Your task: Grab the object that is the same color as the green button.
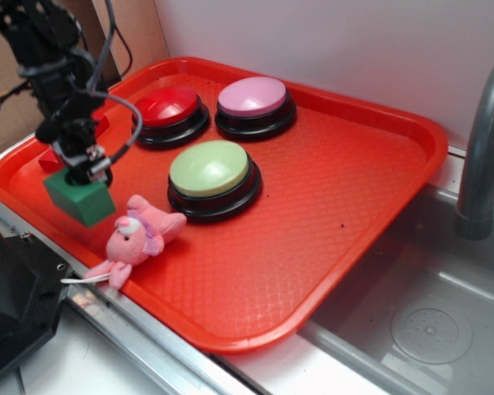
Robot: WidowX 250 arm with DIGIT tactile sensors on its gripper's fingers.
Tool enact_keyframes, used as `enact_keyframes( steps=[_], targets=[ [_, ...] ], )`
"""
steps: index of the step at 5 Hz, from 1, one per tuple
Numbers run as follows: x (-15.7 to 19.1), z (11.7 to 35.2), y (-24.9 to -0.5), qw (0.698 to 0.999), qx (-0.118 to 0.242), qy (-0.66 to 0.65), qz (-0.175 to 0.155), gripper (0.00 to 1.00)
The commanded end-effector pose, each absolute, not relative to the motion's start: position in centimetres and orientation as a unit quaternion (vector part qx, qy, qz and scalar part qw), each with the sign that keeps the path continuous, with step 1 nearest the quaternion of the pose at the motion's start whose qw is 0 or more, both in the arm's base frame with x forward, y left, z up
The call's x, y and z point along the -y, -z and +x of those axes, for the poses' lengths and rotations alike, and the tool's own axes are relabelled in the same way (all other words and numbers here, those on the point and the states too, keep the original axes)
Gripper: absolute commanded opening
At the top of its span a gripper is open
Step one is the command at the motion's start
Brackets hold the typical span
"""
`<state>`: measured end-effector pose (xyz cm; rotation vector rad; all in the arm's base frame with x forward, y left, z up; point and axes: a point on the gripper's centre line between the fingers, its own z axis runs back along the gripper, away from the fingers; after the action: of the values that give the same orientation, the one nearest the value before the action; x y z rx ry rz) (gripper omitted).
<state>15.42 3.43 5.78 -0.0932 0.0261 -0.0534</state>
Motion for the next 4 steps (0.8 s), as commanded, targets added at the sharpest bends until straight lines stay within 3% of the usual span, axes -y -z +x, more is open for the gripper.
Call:
enact_keyframes(
  steps=[1,2,3,4],
  targets=[
    [-3.1,17.5,-12.7,0.998,0.046,0.018,-0.027,0.0],
    [-2.9,17.8,-16.7,0.997,0.08,0.013,0.003,0.0],
    [-3.3,18.0,-18.3,0.997,0.081,0.006,0.018,0.0],
    [-4.1,17.9,-18.4,0.997,0.077,-0.003,0.022,0.0]
  ],
)
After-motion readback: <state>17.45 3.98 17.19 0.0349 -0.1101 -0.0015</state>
